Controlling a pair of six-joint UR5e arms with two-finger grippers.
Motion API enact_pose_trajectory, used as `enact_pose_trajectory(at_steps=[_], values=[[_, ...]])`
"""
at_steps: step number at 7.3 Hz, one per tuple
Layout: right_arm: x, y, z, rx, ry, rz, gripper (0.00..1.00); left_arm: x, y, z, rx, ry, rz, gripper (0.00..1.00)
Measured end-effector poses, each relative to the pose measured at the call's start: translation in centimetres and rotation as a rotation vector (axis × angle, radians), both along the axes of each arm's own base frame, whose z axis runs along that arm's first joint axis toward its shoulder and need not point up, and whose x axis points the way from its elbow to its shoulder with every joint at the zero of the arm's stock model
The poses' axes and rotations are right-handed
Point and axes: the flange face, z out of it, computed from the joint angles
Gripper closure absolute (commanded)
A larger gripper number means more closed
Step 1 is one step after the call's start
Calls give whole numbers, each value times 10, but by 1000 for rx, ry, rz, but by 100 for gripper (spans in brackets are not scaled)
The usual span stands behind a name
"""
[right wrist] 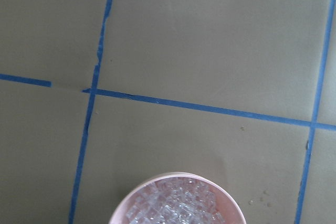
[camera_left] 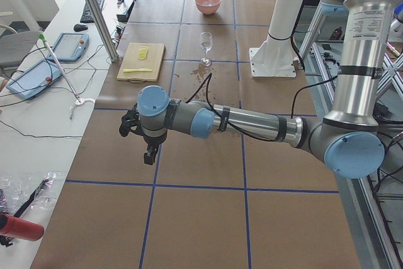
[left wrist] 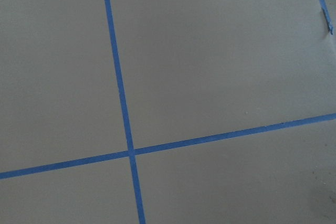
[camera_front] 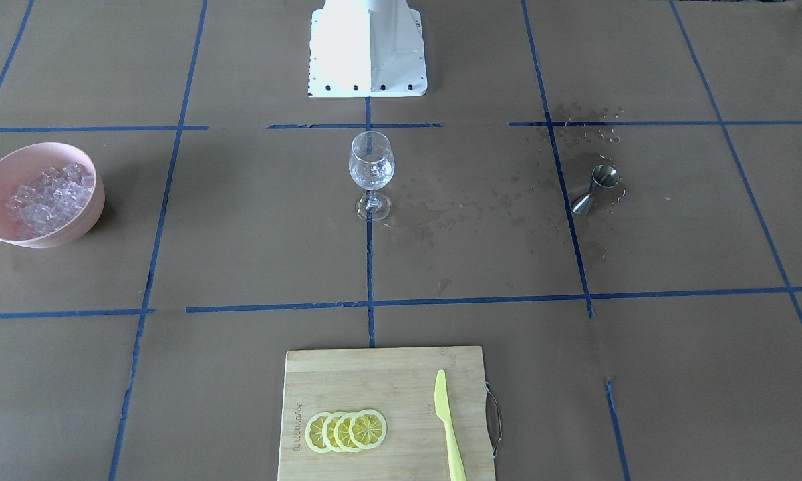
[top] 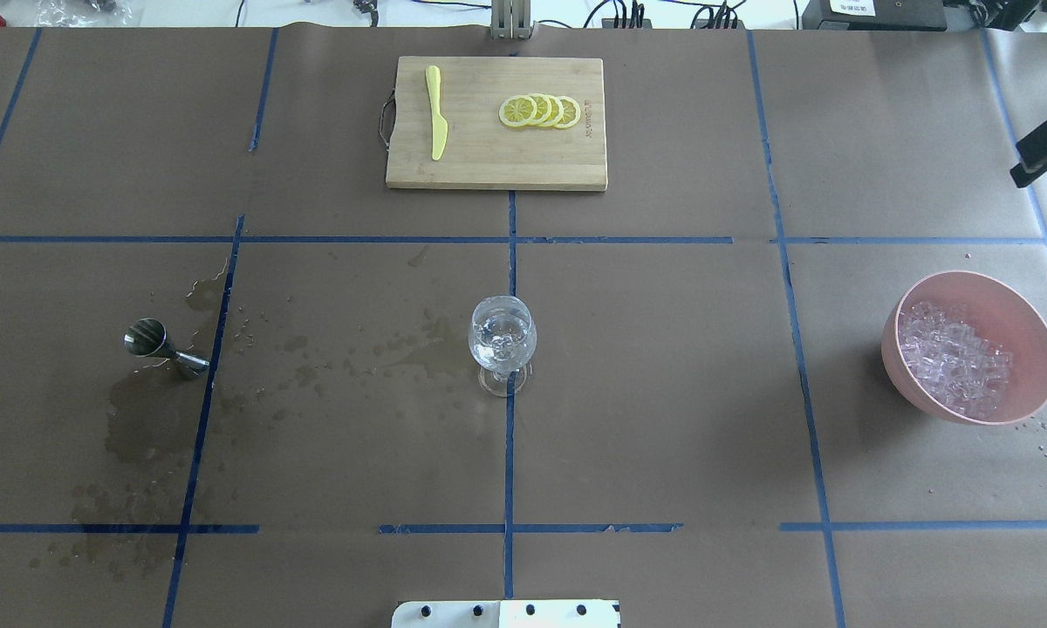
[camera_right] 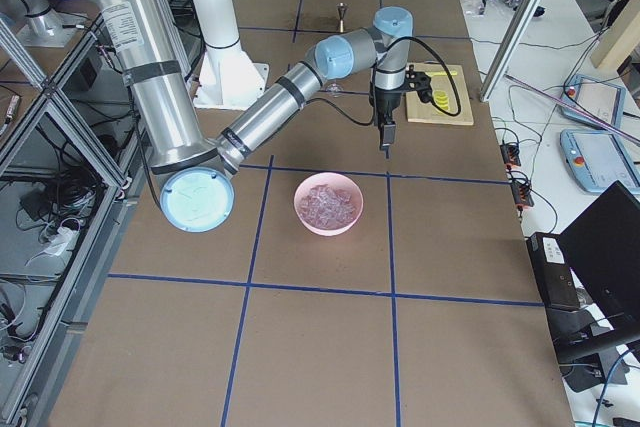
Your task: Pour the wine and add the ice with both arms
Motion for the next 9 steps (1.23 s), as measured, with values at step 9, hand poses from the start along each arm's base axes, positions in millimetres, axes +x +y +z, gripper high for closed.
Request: enact_pose_trajectory(at_steps=[9], values=[[99,-8,137,-178,-114,151,0,-2,44,90,-150,-13,14,0]])
